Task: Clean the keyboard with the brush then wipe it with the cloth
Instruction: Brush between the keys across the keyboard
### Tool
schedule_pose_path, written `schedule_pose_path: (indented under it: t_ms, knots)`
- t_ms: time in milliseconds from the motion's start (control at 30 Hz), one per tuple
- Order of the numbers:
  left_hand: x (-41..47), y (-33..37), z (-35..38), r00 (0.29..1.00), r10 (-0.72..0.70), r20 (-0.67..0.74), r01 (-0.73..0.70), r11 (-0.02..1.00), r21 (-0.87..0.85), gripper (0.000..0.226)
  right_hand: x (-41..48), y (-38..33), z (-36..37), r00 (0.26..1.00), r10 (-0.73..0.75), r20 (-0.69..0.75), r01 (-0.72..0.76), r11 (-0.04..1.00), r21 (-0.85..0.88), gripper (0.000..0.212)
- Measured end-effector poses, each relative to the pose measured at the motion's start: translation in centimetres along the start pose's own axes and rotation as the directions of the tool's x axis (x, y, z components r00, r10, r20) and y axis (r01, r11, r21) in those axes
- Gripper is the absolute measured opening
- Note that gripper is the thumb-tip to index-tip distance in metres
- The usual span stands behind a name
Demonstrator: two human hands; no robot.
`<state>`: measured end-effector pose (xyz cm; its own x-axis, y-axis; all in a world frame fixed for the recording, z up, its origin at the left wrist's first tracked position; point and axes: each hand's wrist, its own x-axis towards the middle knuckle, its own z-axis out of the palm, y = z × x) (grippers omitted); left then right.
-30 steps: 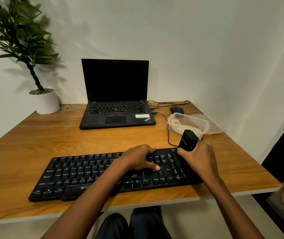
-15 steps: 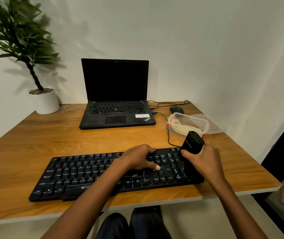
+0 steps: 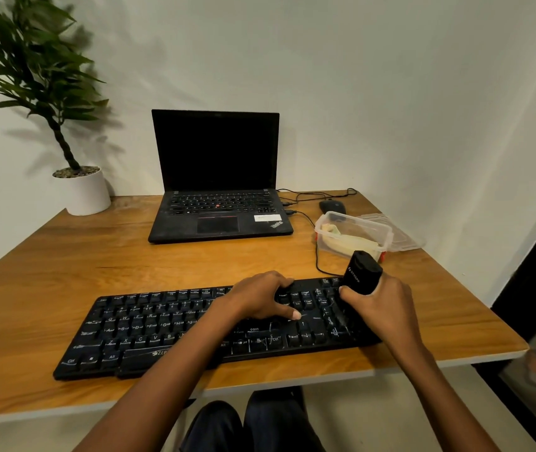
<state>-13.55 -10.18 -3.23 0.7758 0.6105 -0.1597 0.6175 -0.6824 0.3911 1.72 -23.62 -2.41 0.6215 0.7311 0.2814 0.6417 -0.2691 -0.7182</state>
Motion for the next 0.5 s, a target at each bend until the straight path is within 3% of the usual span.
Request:
schedule_pose_path:
  t_ms: [167, 367, 500]
  knots:
    - [0.0, 0.0, 0.0, 1.0, -0.004, 0.004, 0.004, 1.0, -0.003, 0.081, -0.1, 0.2, -0.4, 0.998, 0.032, 0.063, -0.036, 0.997, 0.073, 0.023]
    - [0.1, 0.0, 0.1, 1.0, 0.007, 0.004, -0.007, 1.0, 0.01, 0.08, -0.2, 0.3, -0.1, 1.0, 0.003, 0.024, -0.004, 0.998, 0.062, 0.027]
    - [0.1, -0.1, 0.1, 1.0, 0.006, 0.011, -0.006, 1.0, 0.012, 0.081, 2.0, 0.2, 1.1, 0.999, 0.034, -0.008, -0.033, 0.997, 0.073, 0.017]
